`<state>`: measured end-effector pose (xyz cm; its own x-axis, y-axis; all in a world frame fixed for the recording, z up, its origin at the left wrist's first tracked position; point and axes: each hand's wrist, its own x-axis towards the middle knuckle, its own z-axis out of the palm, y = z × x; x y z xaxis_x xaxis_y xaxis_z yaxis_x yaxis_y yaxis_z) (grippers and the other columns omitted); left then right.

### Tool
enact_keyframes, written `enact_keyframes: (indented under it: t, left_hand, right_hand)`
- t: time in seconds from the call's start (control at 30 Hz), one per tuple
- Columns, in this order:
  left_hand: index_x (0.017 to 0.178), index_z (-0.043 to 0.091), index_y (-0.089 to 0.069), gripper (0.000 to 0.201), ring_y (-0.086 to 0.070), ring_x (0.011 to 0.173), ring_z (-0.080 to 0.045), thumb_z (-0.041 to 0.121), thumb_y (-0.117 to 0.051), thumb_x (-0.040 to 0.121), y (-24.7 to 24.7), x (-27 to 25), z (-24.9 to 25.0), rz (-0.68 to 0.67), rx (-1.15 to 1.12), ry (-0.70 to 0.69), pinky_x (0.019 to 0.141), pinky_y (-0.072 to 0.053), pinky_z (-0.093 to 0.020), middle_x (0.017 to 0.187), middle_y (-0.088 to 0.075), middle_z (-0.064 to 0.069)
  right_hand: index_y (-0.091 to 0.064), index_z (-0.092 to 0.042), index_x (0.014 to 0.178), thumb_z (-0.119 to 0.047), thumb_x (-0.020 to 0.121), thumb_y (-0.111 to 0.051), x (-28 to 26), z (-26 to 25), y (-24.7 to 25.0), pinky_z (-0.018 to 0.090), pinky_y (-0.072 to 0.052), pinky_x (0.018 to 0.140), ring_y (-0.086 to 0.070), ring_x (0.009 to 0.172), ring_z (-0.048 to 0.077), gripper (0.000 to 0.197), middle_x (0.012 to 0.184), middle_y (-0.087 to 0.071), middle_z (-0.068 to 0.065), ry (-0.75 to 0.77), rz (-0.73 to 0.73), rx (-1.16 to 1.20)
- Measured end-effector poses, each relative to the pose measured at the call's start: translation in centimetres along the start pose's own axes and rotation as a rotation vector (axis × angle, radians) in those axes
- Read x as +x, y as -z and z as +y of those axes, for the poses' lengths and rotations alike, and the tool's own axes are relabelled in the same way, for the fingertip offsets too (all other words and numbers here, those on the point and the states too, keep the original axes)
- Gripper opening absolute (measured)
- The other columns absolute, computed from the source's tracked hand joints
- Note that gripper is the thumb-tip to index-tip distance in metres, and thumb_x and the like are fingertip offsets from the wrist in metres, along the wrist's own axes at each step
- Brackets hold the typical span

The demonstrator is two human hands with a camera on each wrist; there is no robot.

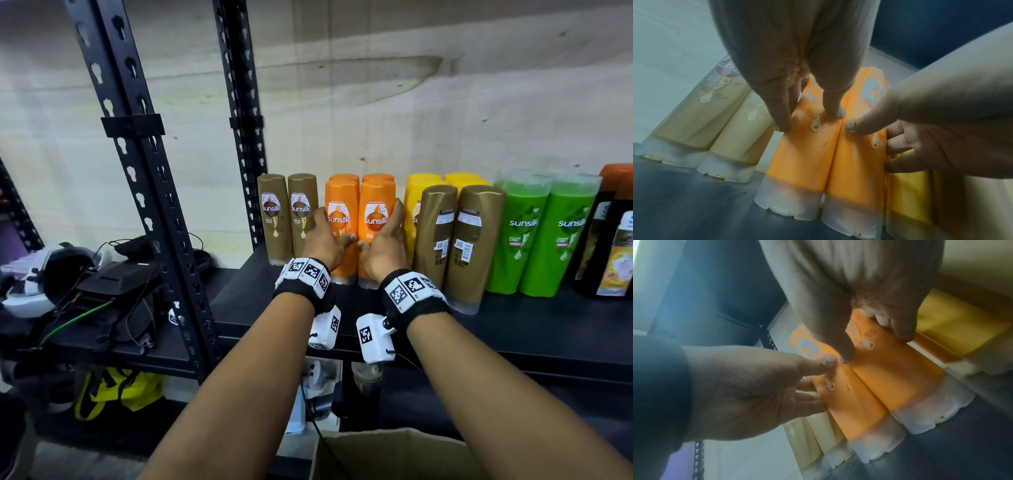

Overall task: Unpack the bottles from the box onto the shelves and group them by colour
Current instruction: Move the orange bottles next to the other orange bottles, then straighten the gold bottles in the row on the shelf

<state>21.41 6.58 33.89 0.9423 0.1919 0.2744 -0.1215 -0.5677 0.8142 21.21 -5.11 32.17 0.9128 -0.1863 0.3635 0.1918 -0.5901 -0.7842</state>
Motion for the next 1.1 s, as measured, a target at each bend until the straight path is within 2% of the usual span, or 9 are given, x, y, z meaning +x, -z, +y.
enact_keyframes:
  t: [0.43,0.57,0.63,0.73,0.8,0.9,0.97,1.03,1.1]
  left_hand:
    - [0.151,0.022,-0.023,0.080,-0.052,0.133,-0.037,0.034,-0.074,0.091,0.0,0.4,-0.1,-0.004,-0.002,0.035,0.112,-0.041,-0.055,0.148,-0.051,-0.013]
    - [0.152,0.022,-0.022,0.078,-0.052,0.133,-0.036,0.033,-0.071,0.093,0.1,0.4,-0.3,-0.040,0.042,0.044,0.111,-0.042,-0.051,0.148,-0.051,-0.012]
    - [0.152,0.018,-0.026,0.070,-0.053,0.132,-0.036,0.032,-0.067,0.096,0.1,0.1,-0.6,-0.070,0.112,0.056,0.110,-0.042,-0.048,0.146,-0.053,-0.013]
    - [0.148,0.015,-0.037,0.058,-0.054,0.130,-0.034,0.034,-0.062,0.099,0.2,-0.6,-1.2,-0.082,0.188,0.078,0.107,-0.043,-0.045,0.143,-0.055,-0.012]
    - [0.144,0.015,-0.047,0.053,-0.057,0.126,-0.032,0.038,-0.060,0.099,0.5,-1.5,-1.8,-0.065,0.200,0.075,0.105,-0.046,-0.043,0.139,-0.058,-0.011]
    - [0.131,0.014,-0.061,0.043,-0.063,0.114,-0.031,0.042,-0.058,0.099,0.7,-3.3,-2.5,-0.001,0.228,0.014,0.100,-0.052,-0.044,0.125,-0.066,-0.011]
    - [0.123,0.015,-0.065,0.038,-0.066,0.106,-0.030,0.044,-0.056,0.099,0.5,-4.7,-2.5,0.046,0.284,-0.041,0.093,-0.055,-0.045,0.115,-0.069,-0.009]
    - [0.117,0.020,-0.066,0.034,-0.066,0.102,-0.030,0.045,-0.054,0.098,0.2,-6.3,-2.3,0.099,0.357,-0.083,0.086,-0.056,-0.044,0.109,-0.070,-0.004]
    - [0.112,0.022,-0.066,0.030,-0.066,0.099,-0.028,0.045,-0.053,0.097,-0.4,-7.7,-1.9,0.143,0.412,-0.145,0.079,-0.055,-0.042,0.106,-0.070,-0.001]
  right_hand:
    - [0.011,-0.028,0.160,-0.015,0.095,-0.067,0.3,0.2,-0.5,0.055,-0.042,0.107,-0.046,0.138,0.037,0.102,0.157,-0.034,0.015,-0.017,0.012,0.021]
    - [0.017,-0.029,0.159,-0.020,0.096,-0.065,-0.1,0.5,-0.2,0.055,-0.041,0.109,-0.044,0.140,0.038,0.103,0.160,-0.030,0.013,-0.070,-0.058,0.012]
    - [0.021,-0.028,0.158,-0.024,0.097,-0.064,-0.6,0.8,0.0,0.054,-0.041,0.112,-0.043,0.140,0.038,0.104,0.161,-0.029,0.013,-0.098,-0.110,0.013]
    - [0.022,-0.024,0.159,-0.034,0.098,-0.064,-1.4,1.4,0.7,0.053,-0.034,0.118,-0.033,0.147,0.035,0.106,0.165,-0.021,0.009,-0.081,-0.182,0.003]
    - [0.015,-0.022,0.161,-0.042,0.098,-0.062,-2.0,1.8,1.3,0.053,-0.031,0.119,-0.029,0.150,0.033,0.101,0.167,-0.018,0.006,-0.055,-0.215,-0.038]
    - [-0.018,-0.022,0.160,-0.049,0.098,-0.058,-3.2,2.3,2.3,0.053,-0.038,0.115,-0.040,0.144,0.032,0.079,0.159,-0.035,0.006,0.039,-0.208,-0.123]
    - [-0.038,-0.022,0.152,-0.048,0.099,-0.056,-4.2,2.5,3.0,0.048,-0.044,0.108,-0.049,0.135,0.028,0.061,0.149,-0.047,0.005,0.111,-0.201,-0.165]
    - [-0.054,-0.022,0.138,-0.042,0.100,-0.057,-5.1,2.8,3.9,0.036,-0.050,0.095,-0.058,0.118,0.020,0.043,0.131,-0.059,0.001,0.200,-0.191,-0.170]
    - [-0.065,-0.020,0.119,-0.035,0.100,-0.058,-5.8,3.1,4.9,0.028,-0.047,0.083,-0.061,0.103,0.014,0.025,0.113,-0.062,-0.004,0.293,-0.155,-0.161]
